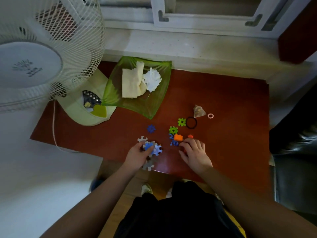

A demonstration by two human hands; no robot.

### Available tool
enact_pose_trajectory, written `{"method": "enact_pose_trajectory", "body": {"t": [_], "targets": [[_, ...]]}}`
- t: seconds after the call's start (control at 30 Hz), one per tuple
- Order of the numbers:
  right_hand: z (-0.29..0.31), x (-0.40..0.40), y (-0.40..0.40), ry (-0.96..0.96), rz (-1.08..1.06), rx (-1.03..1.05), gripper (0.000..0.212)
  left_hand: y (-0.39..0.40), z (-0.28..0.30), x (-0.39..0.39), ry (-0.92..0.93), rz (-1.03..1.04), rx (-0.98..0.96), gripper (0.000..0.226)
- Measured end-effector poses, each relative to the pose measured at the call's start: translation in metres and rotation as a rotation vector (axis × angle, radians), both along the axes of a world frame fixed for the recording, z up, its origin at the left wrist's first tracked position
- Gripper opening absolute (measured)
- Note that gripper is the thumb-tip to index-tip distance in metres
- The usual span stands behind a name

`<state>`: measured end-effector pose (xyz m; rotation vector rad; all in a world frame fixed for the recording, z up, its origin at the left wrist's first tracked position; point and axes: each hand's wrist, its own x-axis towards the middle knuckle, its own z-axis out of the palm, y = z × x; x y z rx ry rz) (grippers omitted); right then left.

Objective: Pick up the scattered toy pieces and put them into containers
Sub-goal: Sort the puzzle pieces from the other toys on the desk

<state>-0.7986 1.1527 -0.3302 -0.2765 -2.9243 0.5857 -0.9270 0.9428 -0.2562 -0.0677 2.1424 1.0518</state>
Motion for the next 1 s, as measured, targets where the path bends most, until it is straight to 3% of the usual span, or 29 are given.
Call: {"method": "enact_pose_trajectory", "body": {"t": [0.33, 0.5, 0.57, 0.7, 0.77, 0.87, 1.0], "targets": [[0.003, 0.006, -0.003, 0.075, -0.069, 0.019, 0.037, -0.020, 0.001, -0.007, -0.097, 0.283, 0.078, 0.023], [0.029, 0.006, -0.022, 0.159, -0.123, -0.032, 0.042, 0.002, 0.006, -0.013, -0.302, 0.321, 0.260, 0.026], [0.050, 0.001, -0.045, 0.093, -0.095, -0.142, 0.044, 0.017, 0.010, -0.015, -0.401, 0.331, 0.327, 0.035], [0.075, -0.027, -0.093, -0.325, -0.212, -0.643, 0.053, 0.043, 0.012, -0.015, -0.593, 0.397, 0.322, 0.036], [0.074, -0.039, -0.104, -0.276, -0.355, -0.743, 0.044, 0.048, 0.011, -0.016, -0.628, 0.404, 0.327, 0.039], [0.072, -0.048, -0.108, -0.186, -0.483, -0.776, 0.027, 0.047, 0.012, -0.018, -0.575, 0.398, 0.315, 0.028], [0.073, -0.051, -0.106, -0.076, -0.503, -0.715, 0.012, 0.030, 0.005, -0.026, -0.280, 0.289, 0.206, 0.026]]}}
